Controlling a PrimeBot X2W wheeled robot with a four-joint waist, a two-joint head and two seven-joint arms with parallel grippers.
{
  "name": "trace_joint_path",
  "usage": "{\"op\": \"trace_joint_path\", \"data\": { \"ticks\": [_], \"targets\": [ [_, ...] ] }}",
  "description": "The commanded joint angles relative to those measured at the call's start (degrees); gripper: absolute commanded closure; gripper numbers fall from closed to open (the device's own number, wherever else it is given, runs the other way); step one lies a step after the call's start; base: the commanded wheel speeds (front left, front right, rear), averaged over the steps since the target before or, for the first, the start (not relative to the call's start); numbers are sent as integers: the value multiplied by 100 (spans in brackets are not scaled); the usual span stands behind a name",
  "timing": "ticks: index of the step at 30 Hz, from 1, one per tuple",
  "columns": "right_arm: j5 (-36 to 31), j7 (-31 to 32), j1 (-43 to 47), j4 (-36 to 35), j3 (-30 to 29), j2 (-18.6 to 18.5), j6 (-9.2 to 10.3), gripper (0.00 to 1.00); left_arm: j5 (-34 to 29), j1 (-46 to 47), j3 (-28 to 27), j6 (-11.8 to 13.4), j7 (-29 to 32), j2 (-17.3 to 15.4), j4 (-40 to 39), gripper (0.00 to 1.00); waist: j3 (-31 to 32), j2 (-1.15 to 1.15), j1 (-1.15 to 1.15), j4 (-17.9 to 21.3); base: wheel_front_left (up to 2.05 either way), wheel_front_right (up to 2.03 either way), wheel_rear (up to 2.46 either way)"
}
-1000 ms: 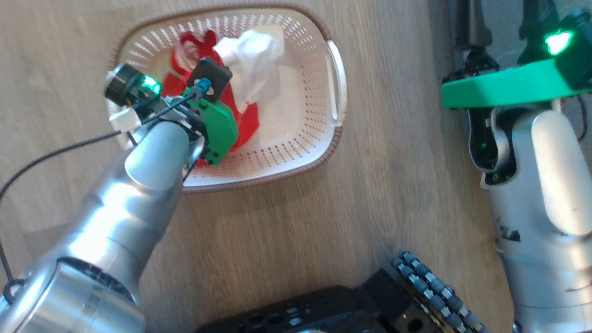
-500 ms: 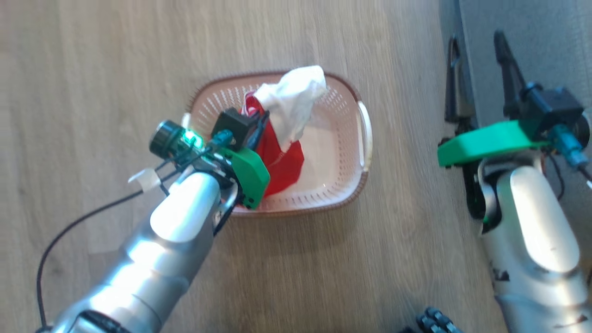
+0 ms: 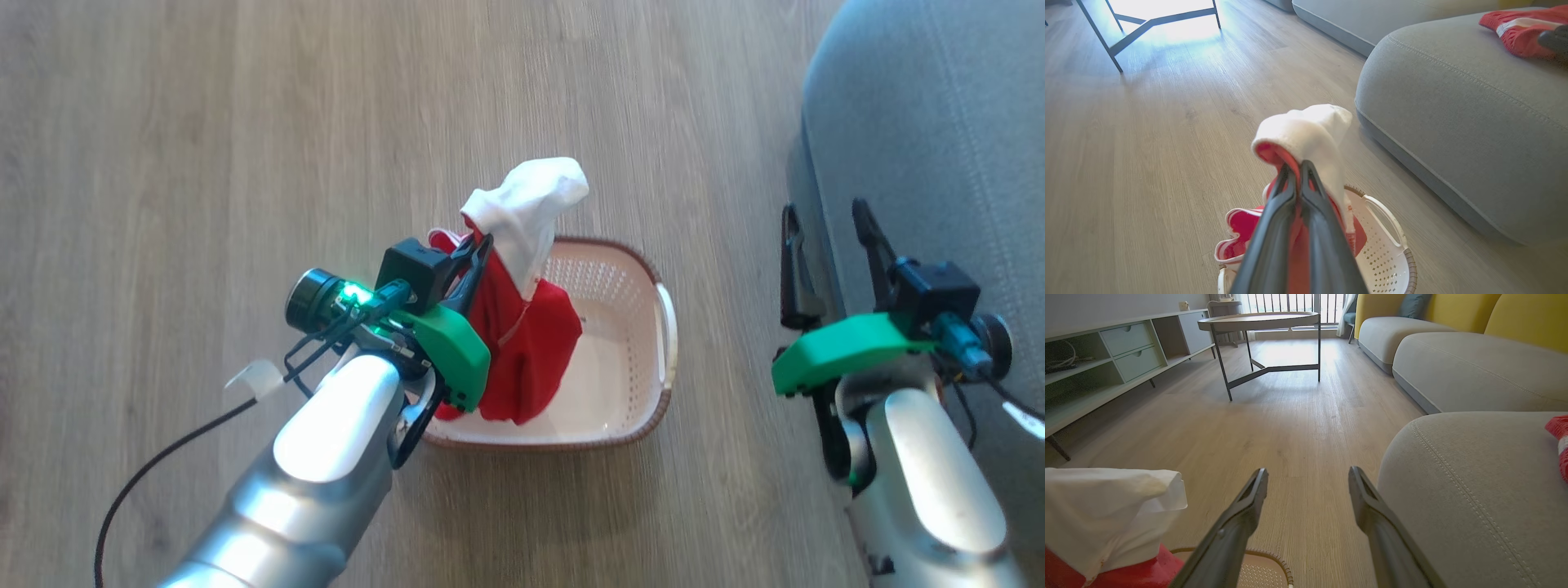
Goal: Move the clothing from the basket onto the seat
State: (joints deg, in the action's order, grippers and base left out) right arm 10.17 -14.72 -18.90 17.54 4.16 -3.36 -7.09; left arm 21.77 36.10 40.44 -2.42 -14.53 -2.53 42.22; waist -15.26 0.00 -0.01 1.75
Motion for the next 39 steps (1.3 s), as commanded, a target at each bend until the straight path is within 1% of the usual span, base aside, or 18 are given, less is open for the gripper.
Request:
{"op": "trace_joint_path", "data": {
  "ticks": [1,5,6,11,16,25,31,39],
  "targets": [
    [32,-28,86,-113,106,48,-40,0,-15,85,-244,29,-47,-35,-319,100,316,0,1,-77,0,0,0],
    [80,-28,281,-55,53,48,-40,0,-61,-5,-367,41,-47,-35,-688,100,588,0,1,-123,0,0,0],
    [80,-28,281,-55,53,48,-40,0,-61,-5,-367,41,-47,-35,-688,100,588,0,1,-123,0,0,0],
    [121,-28,493,-11,40,48,-40,0,-116,-108,-553,50,-47,-35,-1180,100,870,0,1,-143,0,0,0],
    [149,-28,647,12,28,48,-40,0,-186,-92,-666,61,-47,-52,-1623,100,1020,0,1,-164,0,0,0],
    [187,-28,766,48,61,48,-40,0,-107,-21,-740,81,23,-101,-2279,100,1121,0,1,-156,0,0,0],
    [193,-28,772,50,69,48,-40,0,-107,-2,-705,145,131,-128,-2707,100,1110,0,1,-154,0,0,0],
    [255,-28,744,6,128,48,-40,0,-90,18,-664,203,211,-144,-2923,100,1045,0,1,-151,0,0,0]
  ]
}}
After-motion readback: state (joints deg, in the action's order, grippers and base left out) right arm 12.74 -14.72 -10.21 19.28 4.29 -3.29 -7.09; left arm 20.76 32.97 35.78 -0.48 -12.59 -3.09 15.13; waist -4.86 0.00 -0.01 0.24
